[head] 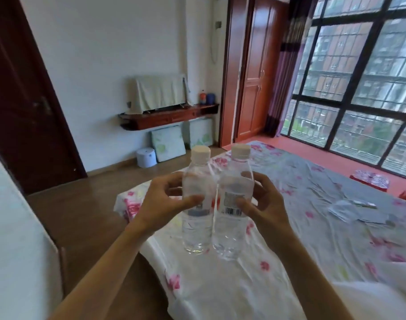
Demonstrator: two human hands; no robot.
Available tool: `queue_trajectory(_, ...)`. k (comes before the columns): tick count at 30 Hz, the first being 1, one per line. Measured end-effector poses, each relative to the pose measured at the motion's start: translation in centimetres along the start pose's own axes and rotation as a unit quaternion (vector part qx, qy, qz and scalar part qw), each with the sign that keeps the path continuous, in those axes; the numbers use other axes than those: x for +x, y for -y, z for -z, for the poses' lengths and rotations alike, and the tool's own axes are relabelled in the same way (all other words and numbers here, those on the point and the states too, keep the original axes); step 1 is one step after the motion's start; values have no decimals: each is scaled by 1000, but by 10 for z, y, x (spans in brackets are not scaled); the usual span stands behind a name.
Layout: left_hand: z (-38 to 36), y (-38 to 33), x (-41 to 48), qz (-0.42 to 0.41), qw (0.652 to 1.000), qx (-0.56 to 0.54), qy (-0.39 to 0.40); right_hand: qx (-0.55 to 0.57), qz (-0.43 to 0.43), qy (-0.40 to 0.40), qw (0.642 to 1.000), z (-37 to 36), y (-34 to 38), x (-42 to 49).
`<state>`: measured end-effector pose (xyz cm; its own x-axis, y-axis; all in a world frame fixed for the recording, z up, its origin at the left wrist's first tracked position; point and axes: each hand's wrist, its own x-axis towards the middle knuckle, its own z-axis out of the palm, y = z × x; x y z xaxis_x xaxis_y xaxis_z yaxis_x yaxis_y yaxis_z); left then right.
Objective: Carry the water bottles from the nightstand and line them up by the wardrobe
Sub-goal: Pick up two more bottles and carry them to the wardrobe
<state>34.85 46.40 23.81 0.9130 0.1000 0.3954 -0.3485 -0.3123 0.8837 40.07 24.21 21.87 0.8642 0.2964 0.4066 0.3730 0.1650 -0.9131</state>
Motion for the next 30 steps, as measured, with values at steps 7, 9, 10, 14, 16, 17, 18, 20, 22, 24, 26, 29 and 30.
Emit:
queue_trajectory(7,56,23,26,27,995,28,-93,41,10,114,993,-50,-32,92)
queue_trajectory(9,70,31,32,31,991,36,-122,52,8,141,989,-62,-43,114)
queue_trajectory(10,75,34,34,33,990,34,-136,57,6,152,987,-68,-49,123)
queue_trajectory(14,93,46,42,47,979,40,-193,80,-3,183,980,-92,-71,154)
queue_trajectory(16,105,53,43,64,975,55,-205,85,-7,203,975,-108,-82,164)
queue_trajectory(17,112,58,43,71,973,59,-210,89,-11,213,973,-115,-87,168)
queue_trajectory(18,118,62,43,76,972,62,-215,91,-15,223,971,-123,-92,172)
queue_trajectory(20,132,71,44,76,968,63,-231,95,-23,237,967,-138,-100,179)
queue_trajectory(22,149,80,47,72,965,59,-246,95,-24,246,964,-154,-105,187)
queue_trajectory(24,168,90,52,71,964,60,-250,86,-24,255,963,-172,-110,194)
queue_trajectory(26,187,99,57,63,963,58,-254,79,-28,263,961,-189,-114,203)
queue_trajectory(29,217,109,68,55,962,54,-262,74,-29,267,960,-220,-117,223)
queue_trajectory(30,227,112,72,55,962,54,-261,74,-26,267,960,-232,-118,230)
